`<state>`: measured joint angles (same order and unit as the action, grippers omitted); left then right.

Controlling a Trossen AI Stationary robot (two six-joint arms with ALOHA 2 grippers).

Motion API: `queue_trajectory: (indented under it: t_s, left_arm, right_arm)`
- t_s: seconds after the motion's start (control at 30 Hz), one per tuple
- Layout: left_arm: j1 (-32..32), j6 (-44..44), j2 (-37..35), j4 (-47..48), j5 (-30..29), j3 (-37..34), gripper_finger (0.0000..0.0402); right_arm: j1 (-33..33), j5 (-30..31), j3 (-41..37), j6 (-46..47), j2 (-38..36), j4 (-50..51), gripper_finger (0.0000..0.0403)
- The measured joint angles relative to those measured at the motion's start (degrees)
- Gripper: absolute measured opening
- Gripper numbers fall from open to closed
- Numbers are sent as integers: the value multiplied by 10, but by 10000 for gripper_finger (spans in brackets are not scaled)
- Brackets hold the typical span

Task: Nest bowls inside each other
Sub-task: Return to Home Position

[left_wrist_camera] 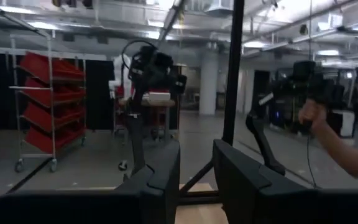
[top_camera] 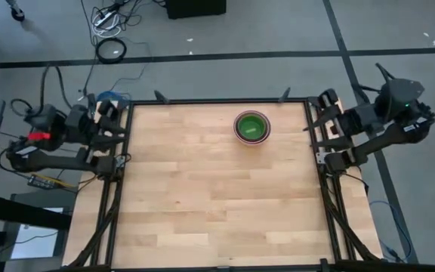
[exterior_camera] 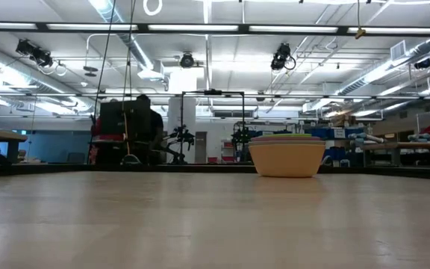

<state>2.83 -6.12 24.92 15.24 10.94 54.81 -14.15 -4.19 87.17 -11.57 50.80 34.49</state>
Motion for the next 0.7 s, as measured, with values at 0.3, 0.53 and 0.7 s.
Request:
queue_trajectory:
  t_s: [0.3, 0.53, 0.7]
  left_arm:
    - [0, -29, -131, -39, -24, -161, 103]
    - [0, -45, -226, -69, -28, -252, 103]
    - [0, -34, -247, -54, -23, -277, 103]
  right_arm:
    - [-5, 46, -271, 35, -148, -159, 166]
    - [-5, 45, -430, 48, -309, -268, 166]
    - [-5, 85, -492, 55, -395, -262, 166]
